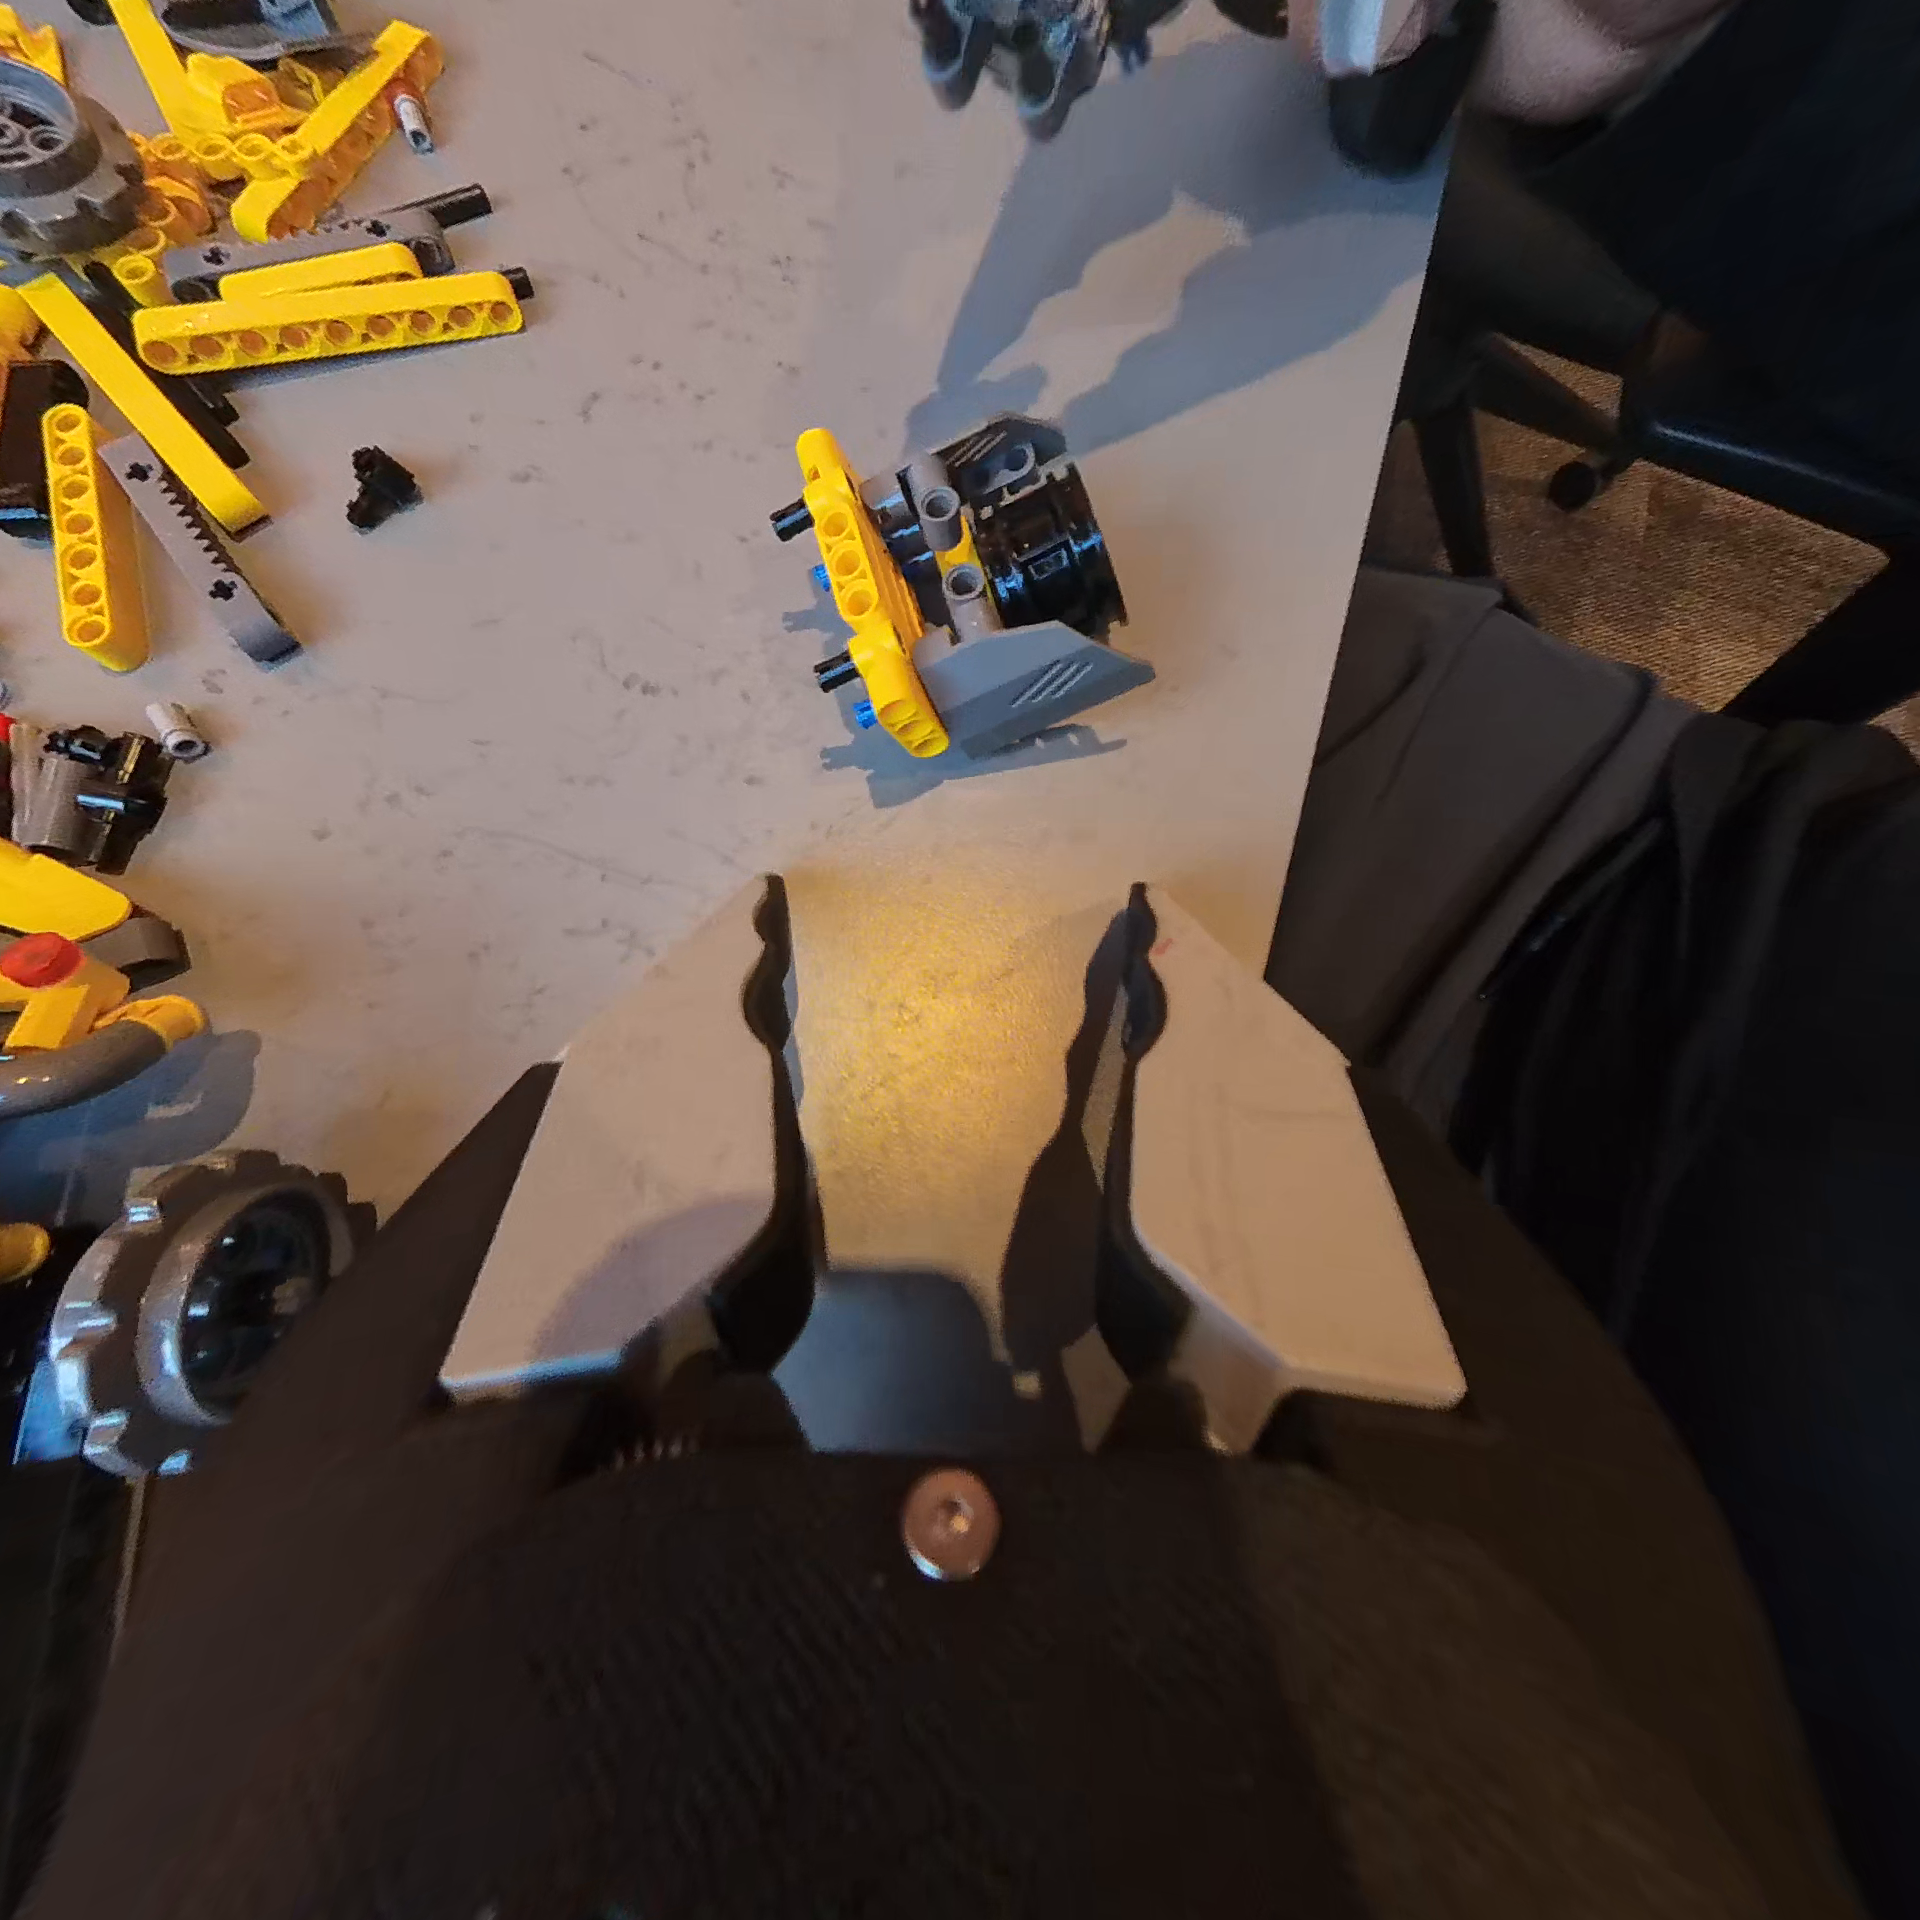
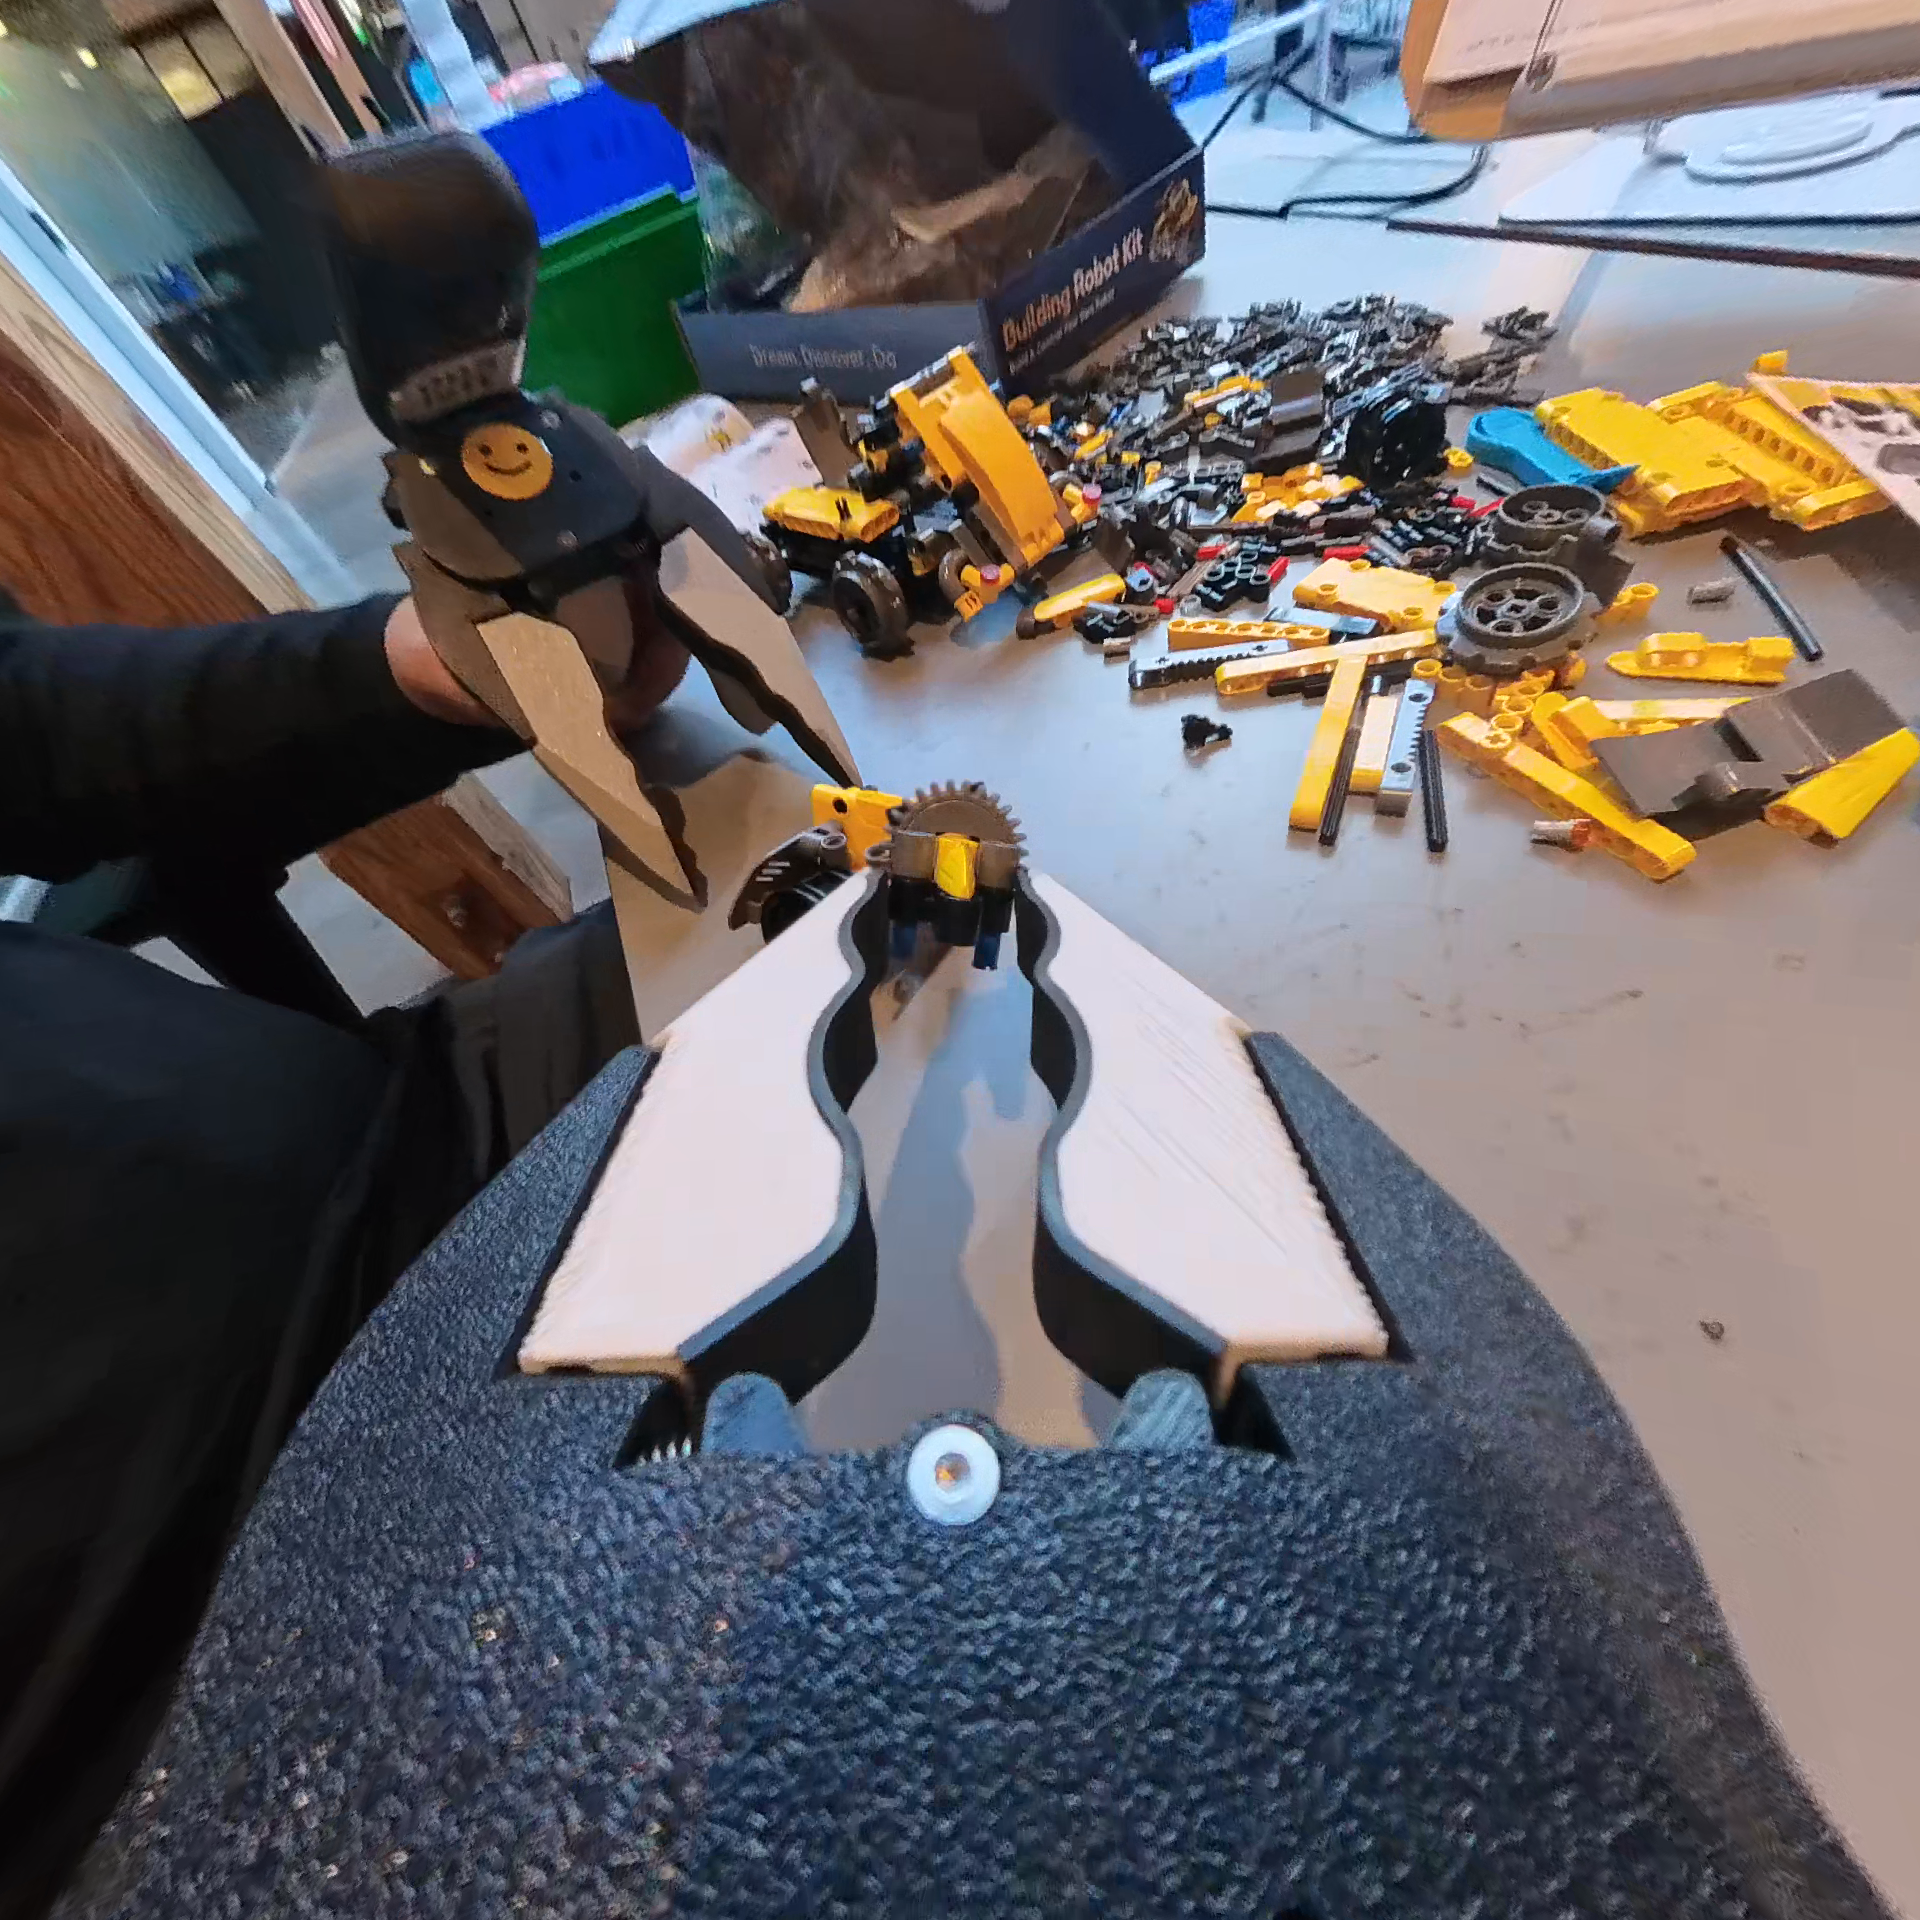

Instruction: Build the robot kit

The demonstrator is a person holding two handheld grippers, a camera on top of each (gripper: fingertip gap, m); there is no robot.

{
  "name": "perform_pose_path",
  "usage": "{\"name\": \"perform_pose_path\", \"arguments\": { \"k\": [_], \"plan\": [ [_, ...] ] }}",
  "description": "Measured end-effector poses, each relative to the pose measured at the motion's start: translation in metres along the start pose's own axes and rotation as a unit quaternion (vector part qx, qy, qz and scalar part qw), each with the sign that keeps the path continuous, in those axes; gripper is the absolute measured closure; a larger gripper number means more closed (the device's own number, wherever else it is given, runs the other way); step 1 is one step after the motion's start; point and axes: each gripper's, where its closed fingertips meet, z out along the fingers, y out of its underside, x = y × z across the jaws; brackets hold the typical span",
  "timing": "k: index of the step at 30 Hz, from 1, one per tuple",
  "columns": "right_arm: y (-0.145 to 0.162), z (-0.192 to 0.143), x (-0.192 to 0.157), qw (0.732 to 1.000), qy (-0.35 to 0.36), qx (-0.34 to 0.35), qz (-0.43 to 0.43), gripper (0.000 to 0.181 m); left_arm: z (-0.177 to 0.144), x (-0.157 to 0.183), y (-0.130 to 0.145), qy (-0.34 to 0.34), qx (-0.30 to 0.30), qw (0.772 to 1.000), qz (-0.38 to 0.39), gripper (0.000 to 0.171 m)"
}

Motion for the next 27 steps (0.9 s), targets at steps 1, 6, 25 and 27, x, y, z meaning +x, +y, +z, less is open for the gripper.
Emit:
{"name": "perform_pose_path", "arguments": {
  "k": [1, 6, 25, 27],
  "plan": [
    [-0.0024, -0.0022, 0.0, 1.0, -0.001, 0.01, 0.001, 0.158, 0.0, 0.0, 0.0, 0.0, 0.0, 1.0, -0.001, 0.108],
    [-0.006, -0.0072, -0.0024, 1.0, 0.001, 0.028, -0.001, 0.158, 0.0008, -0.0012, 0.0015, -0.02, -0.006, 1.0, 0.016, 0.109],
    [0.0024, 0.0007, -0.0043, 1.0, -0.005, -0.005, -0.004, 0.158, 0.0018, 0.0042, 0.0024, -0.014, -0.009, 0.999, 0.038, 0.112],
    [0.0025, 0.0007, -0.0041, 1.0, -0.005, -0.005, -0.004, 0.158, 0.0016, 0.0043, 0.0022, -0.011, -0.008, 0.999, 0.035, 0.112]
  ]
}}
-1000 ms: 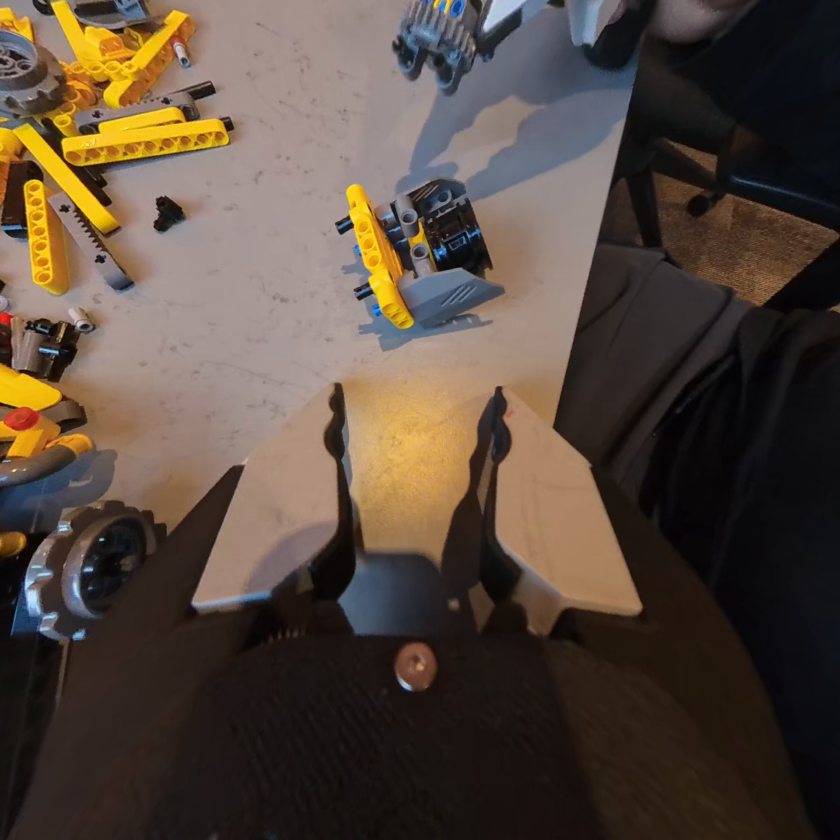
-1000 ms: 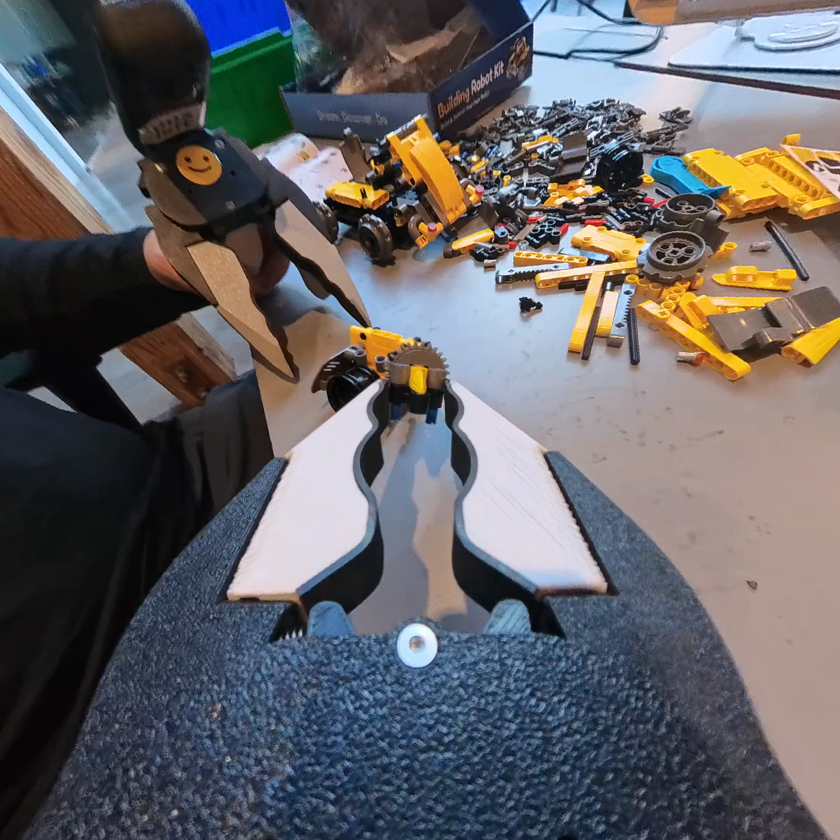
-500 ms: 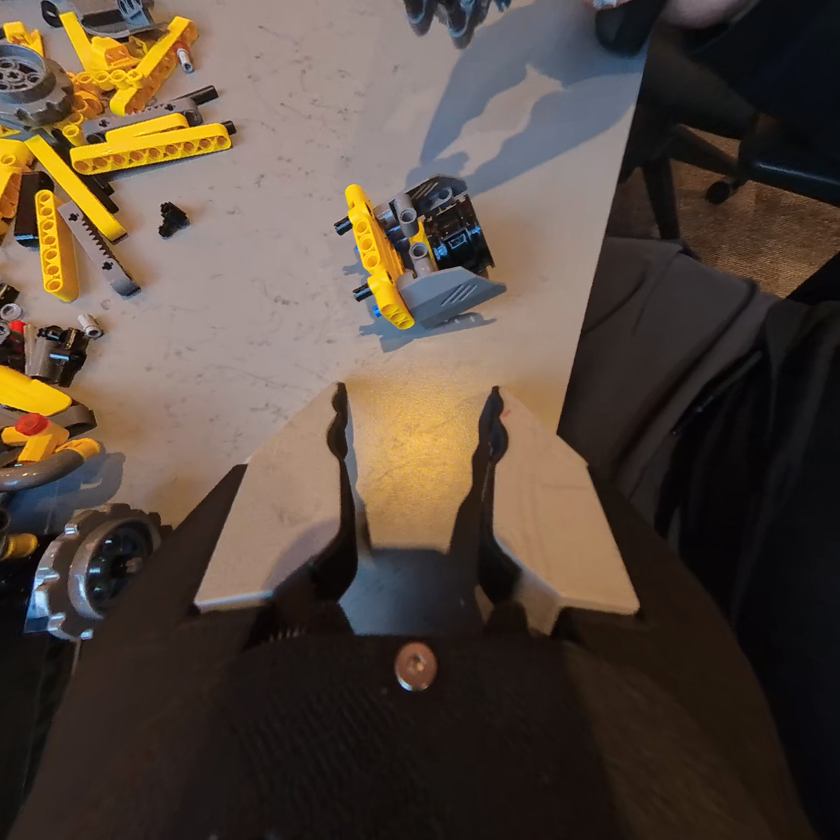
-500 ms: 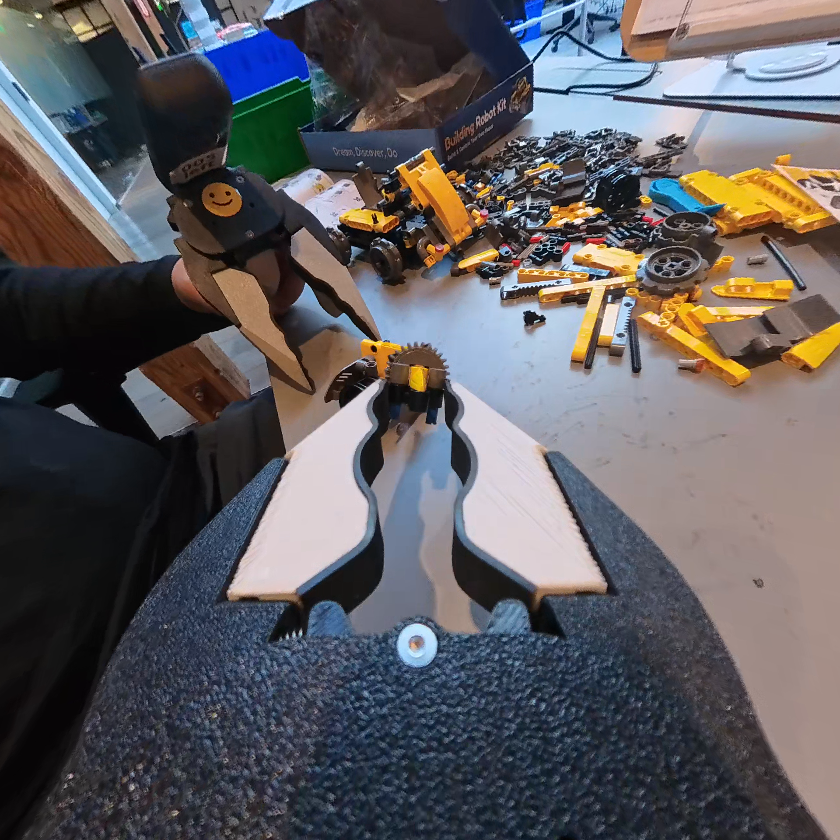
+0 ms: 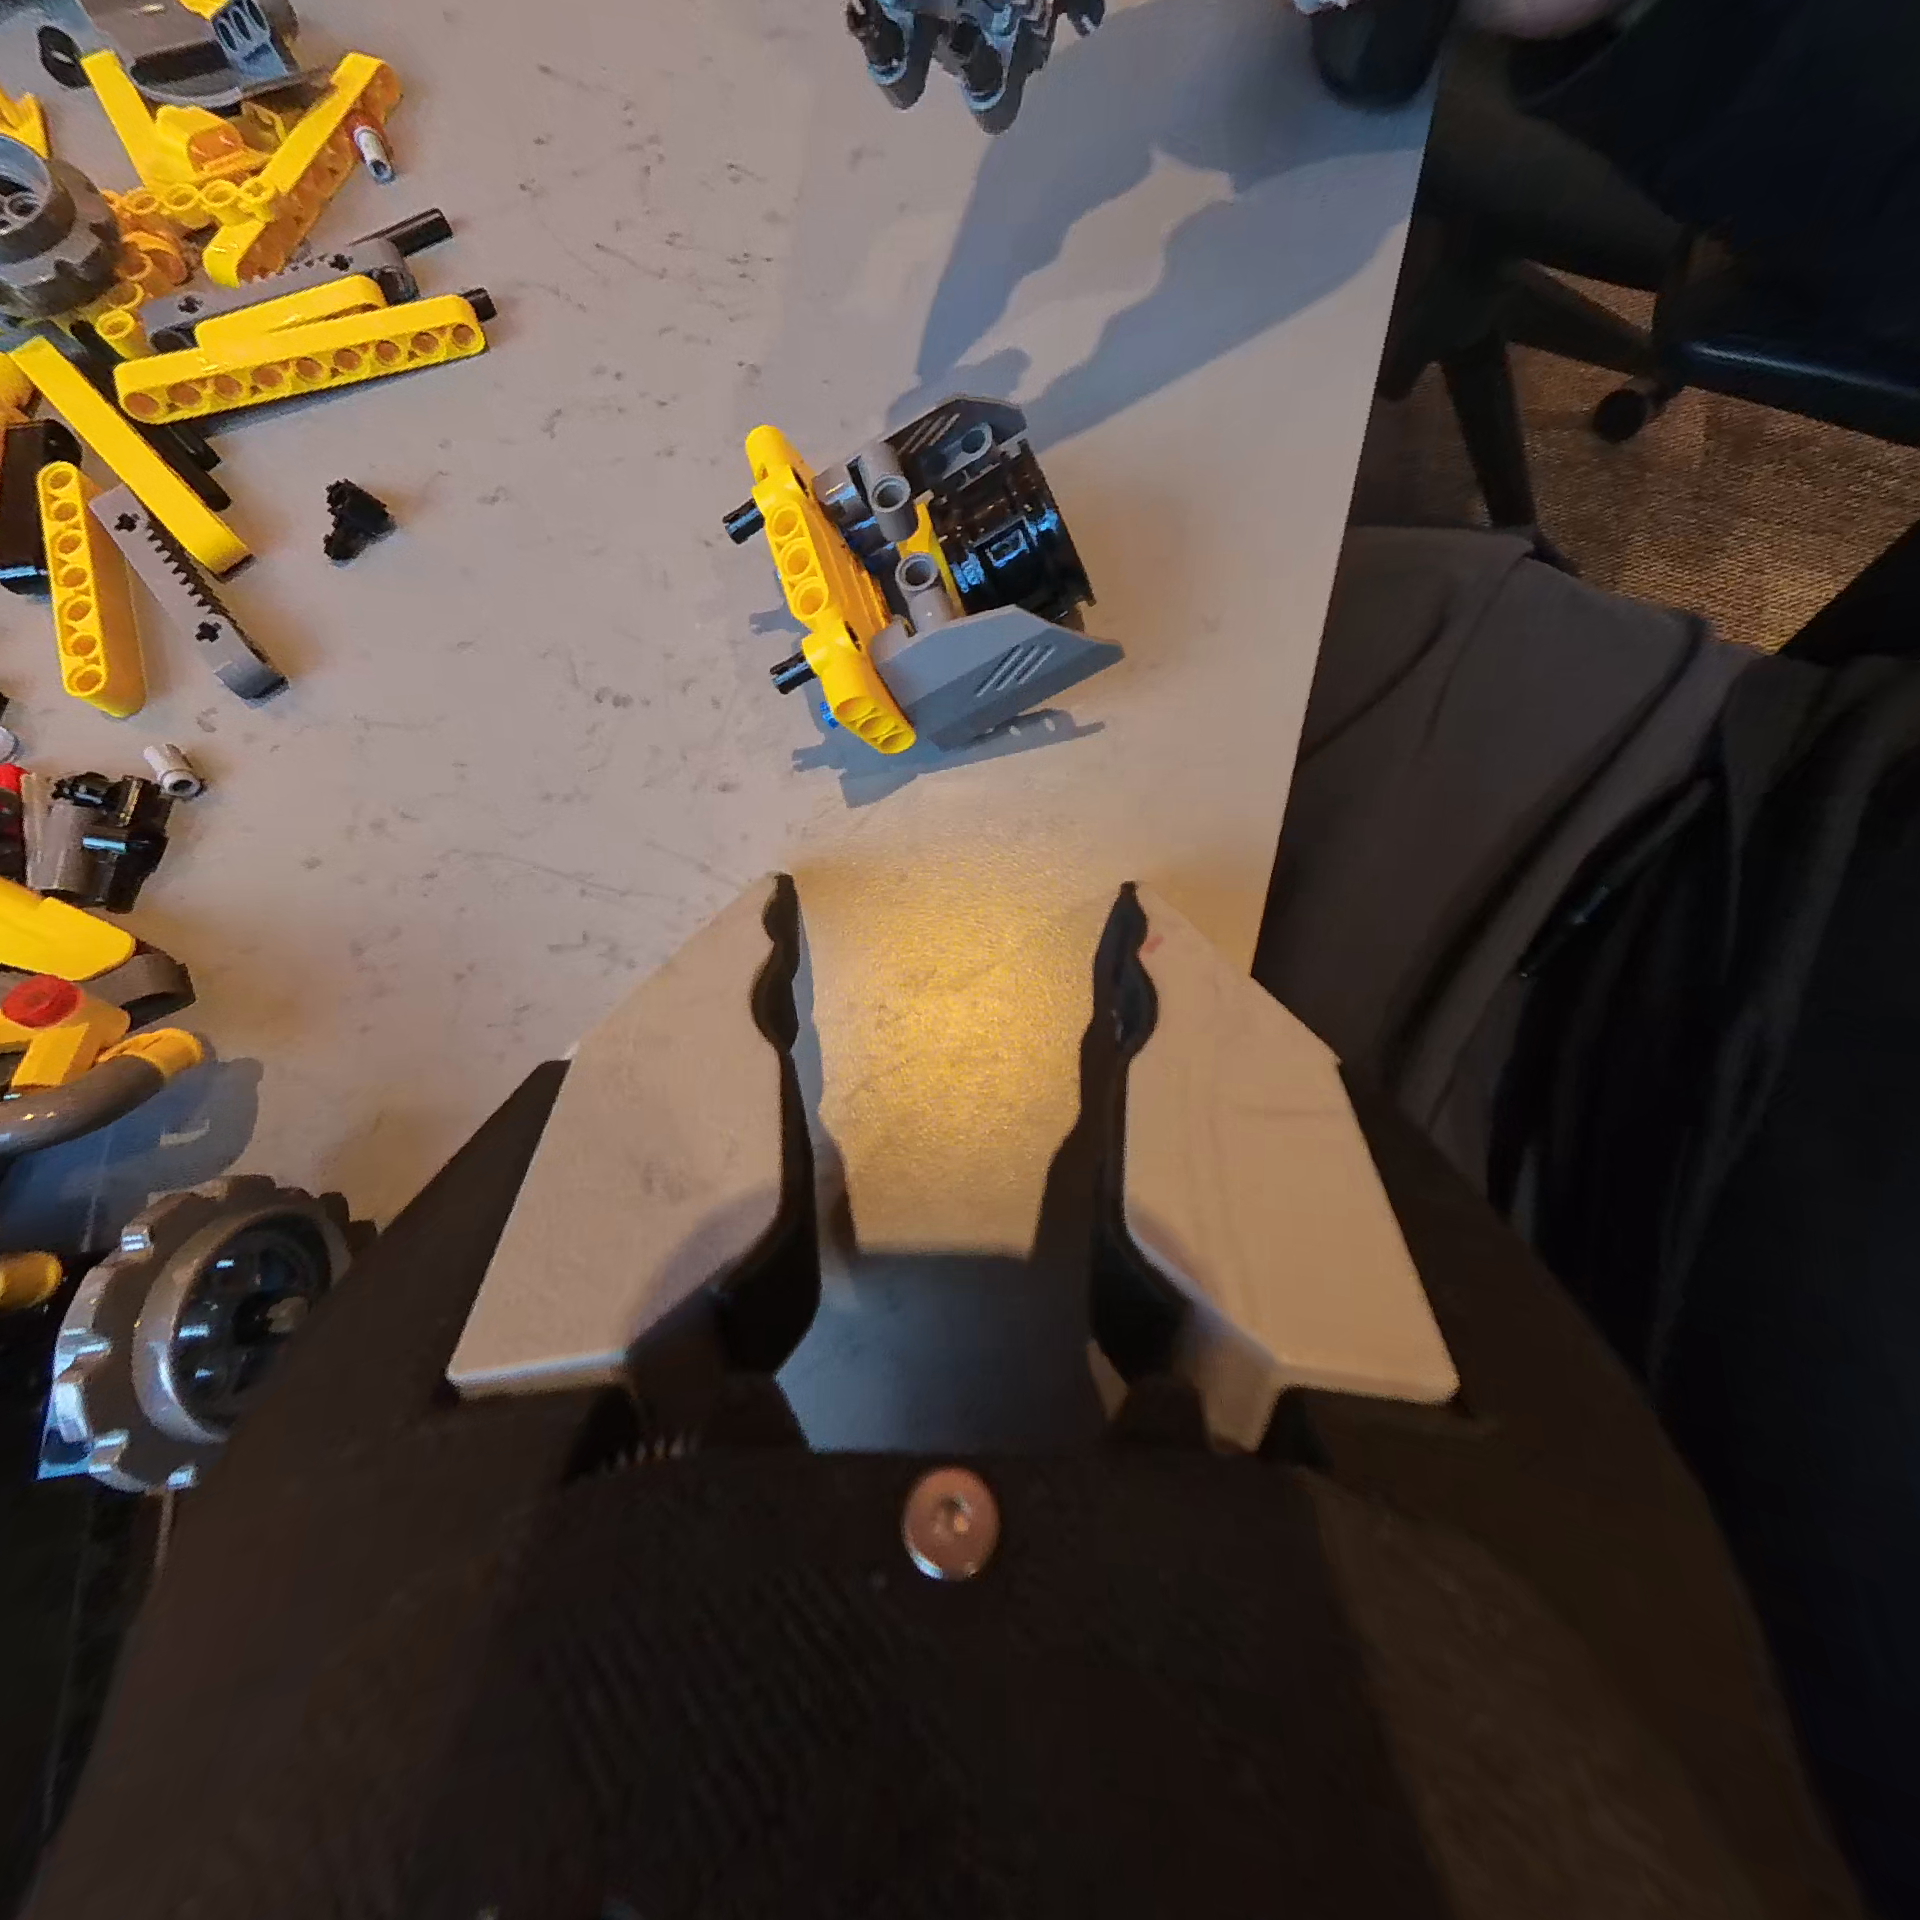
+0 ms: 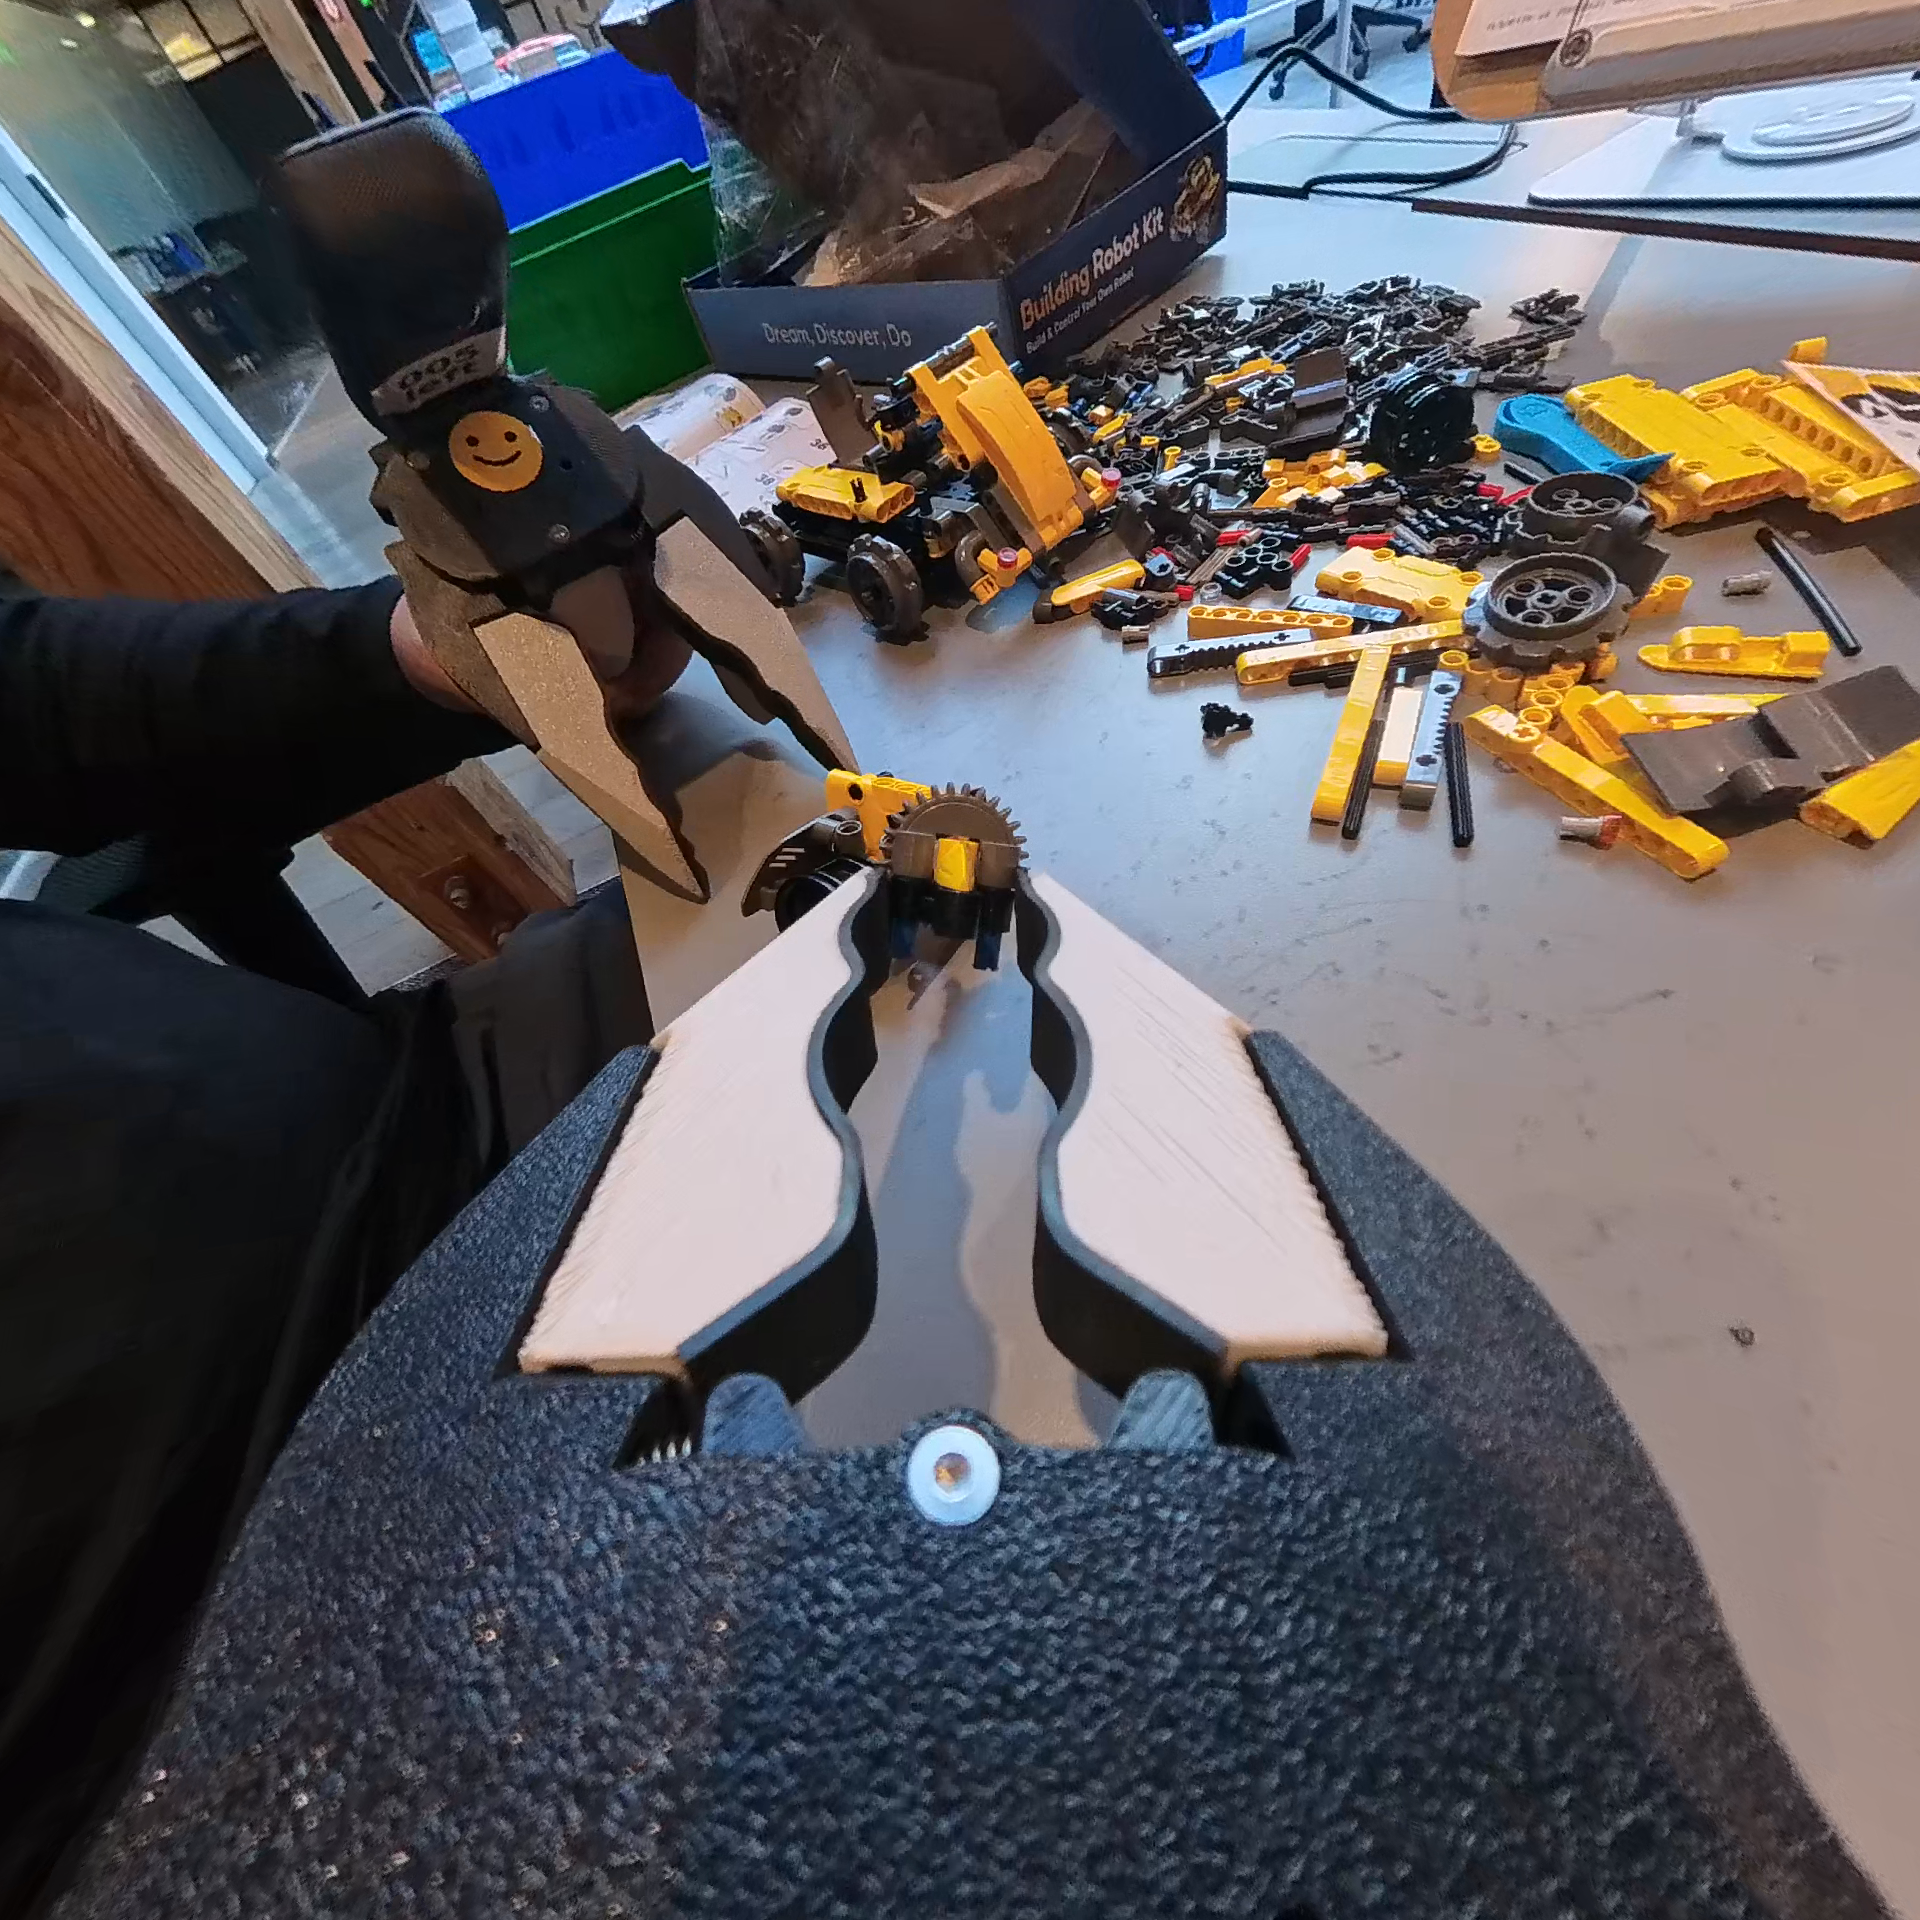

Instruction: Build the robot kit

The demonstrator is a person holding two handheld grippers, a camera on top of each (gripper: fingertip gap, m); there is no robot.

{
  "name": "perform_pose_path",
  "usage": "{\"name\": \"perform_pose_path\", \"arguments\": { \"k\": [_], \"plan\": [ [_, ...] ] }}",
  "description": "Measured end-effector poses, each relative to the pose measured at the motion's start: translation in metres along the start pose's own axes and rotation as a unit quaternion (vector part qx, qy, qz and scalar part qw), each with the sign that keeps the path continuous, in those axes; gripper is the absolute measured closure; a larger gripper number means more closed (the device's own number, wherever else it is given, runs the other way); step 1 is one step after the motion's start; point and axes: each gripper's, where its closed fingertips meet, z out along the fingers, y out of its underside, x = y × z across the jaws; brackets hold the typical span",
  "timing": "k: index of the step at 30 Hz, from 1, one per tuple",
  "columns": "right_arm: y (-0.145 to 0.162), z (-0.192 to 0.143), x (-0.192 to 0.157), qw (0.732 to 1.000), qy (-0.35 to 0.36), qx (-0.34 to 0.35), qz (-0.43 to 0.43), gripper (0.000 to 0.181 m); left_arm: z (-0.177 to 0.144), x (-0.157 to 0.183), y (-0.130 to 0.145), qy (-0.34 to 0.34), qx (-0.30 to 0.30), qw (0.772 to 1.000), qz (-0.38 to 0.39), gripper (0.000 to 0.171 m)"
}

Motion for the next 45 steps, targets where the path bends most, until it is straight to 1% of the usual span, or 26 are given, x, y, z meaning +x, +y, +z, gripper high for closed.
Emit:
{"name": "perform_pose_path", "arguments": {
  "k": [7, 15, 17, 19, 21, 22, 25, 27, 29, 32, 35, 37, 39, 42, 45],
  "plan": [
    [0.001, 0.001, 0.0, 1.0, 0.008, -0.003, -0.01, 0.158, 0.0, 0.0, 0.0, -0.004, -0.001, 1.0, 0.006, 0.113],
    [0.001, 0.0, -0.001, 1.0, 0.001, -0.002, -0.005, 0.158, 0.0, -0.001, 0.0, -0.002, 0.0, 1.0, -0.001, 0.115],
    [-0.001, -0.001, -0.003, 1.0, 0.007, 0.005, -0.019, 0.158, 0.0, -0.001, 0.0, -0.004, 0.0, 1.0, 0.0, 0.116],
    [-0.008, -0.001, -0.011, 0.999, 0.009, 0.027, -0.041, 0.158, 0.0, -0.002, 0.0, -0.011, -0.001, 1.0, 0.001, 0.115],
    [-0.013, 0.007, -0.027, 0.998, -0.015, 0.037, -0.041, 0.158, -0.001, -0.004, -0.001, -0.02, 0.002, 1.0, 0.0, 0.115],
    [-0.013, 0.013, -0.033, 0.998, -0.023, 0.028, -0.043, 0.158, -0.001, -0.004, -0.001, -0.021, 0.005, 1.0, 0.001, 0.115],
    [-0.014, 0.032, -0.035, 0.997, 0.014, -0.004, -0.076, 0.158, -0.005, -0.007, -0.005, -0.03, 0.021, 0.999, -0.002, 0.113],
    [-0.021, 0.041, -0.043, 0.995, 0.013, -0.017, -0.096, 0.158, -0.01, -0.009, -0.012, -0.034, 0.048, 0.998, -0.017, 0.112],
    [-0.033, 0.048, -0.053, 0.994, 0.001, -0.019, -0.11, 0.158, -0.014, -0.015, -0.015, -0.041, 0.066, 0.996, -0.048, 0.11],
    [-0.05, 0.06, -0.066, 0.992, -0.023, -0.026, -0.121, 0.158, -0.021, -0.028, -0.012, -0.068, 0.075, 0.99, -0.096, 0.105],
    [-0.052, 0.075, -0.078, 0.985, -0.052, -0.058, -0.152, 0.158, -0.032, -0.037, -0.006, -0.101, 0.077, 0.986, -0.105, 0.105],
    [-0.048, 0.084, -0.081, 0.978, -0.069, -0.089, -0.175, 0.158, -0.036, -0.032, -0.004, -0.088, 0.082, 0.987, -0.103, 0.105],
    [-0.044, 0.09, -0.084, 0.968, -0.097, -0.108, -0.205, 0.158, -0.037, -0.022, -0.008, -0.059, 0.099, 0.99, -0.086, 0.106],
    [-0.039, 0.096, -0.08, 0.953, -0.131, -0.127, -0.243, 0.158, -0.041, -0.009, -0.022, -0.024, 0.122, 0.991, -0.041, 0.109],
    [-0.043, 0.098, -0.074, 0.949, -0.153, -0.123, -0.245, 0.158, -0.042, -0.006, -0.039, -0.005, 0.142, 0.99, -0.024, 0.107]
  ]
}}
